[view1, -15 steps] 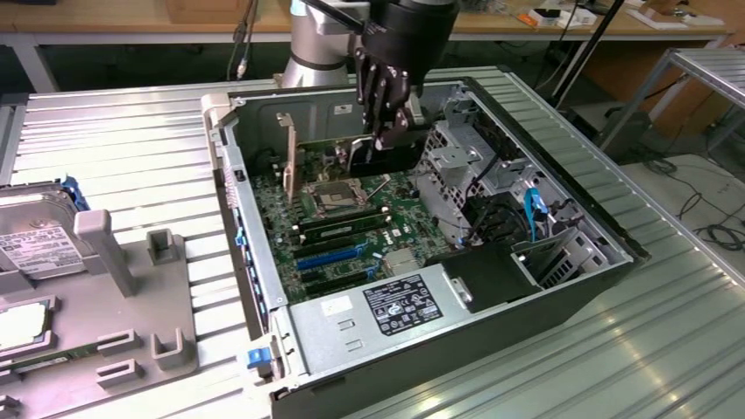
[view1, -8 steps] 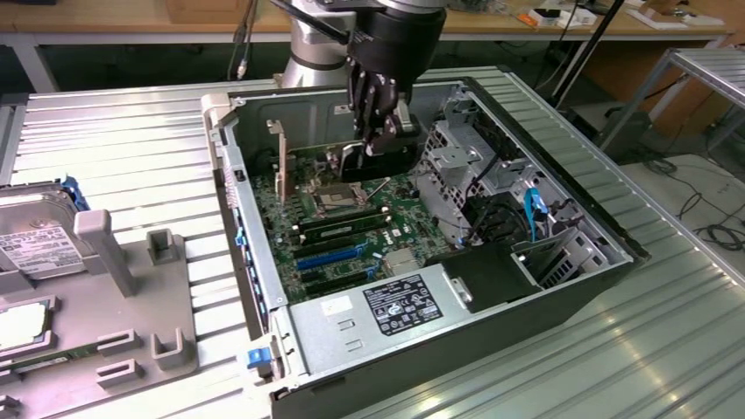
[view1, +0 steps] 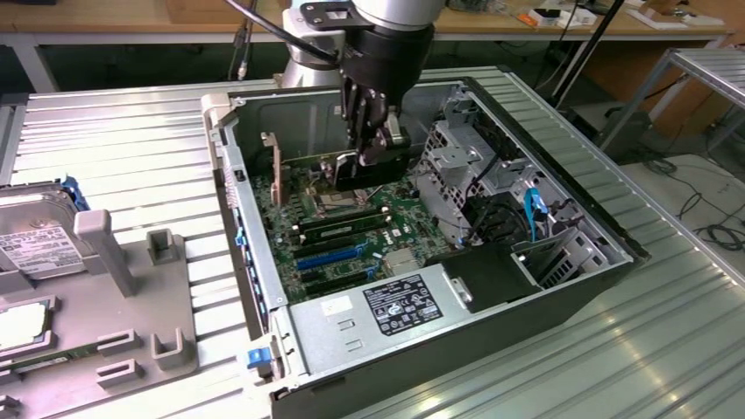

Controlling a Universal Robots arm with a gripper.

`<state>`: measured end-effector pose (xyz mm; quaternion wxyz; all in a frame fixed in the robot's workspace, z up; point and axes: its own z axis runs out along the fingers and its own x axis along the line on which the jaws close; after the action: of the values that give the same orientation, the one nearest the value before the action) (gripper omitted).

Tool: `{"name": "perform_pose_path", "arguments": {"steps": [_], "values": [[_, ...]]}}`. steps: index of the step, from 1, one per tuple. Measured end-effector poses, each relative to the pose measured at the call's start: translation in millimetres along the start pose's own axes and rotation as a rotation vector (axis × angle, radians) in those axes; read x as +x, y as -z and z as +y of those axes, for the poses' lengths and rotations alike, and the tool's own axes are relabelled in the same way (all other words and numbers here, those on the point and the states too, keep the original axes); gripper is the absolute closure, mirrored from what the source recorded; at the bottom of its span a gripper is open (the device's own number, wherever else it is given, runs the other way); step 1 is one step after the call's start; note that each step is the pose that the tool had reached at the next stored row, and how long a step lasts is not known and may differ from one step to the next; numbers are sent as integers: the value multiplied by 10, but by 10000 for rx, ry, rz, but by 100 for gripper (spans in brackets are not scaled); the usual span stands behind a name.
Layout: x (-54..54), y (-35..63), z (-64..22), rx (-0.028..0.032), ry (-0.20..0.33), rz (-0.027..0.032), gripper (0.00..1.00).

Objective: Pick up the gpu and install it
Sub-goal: 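Insert the gpu into the slot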

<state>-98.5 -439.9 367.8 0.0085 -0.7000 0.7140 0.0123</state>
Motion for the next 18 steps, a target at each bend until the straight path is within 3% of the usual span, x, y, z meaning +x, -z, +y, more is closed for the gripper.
{"name": "perform_pose_path", "arguments": {"steps": [14, 18], "values": [[1, -47, 0, 19, -6, -13, 73], [4, -123, 0, 23, -6, -10, 73]]}}
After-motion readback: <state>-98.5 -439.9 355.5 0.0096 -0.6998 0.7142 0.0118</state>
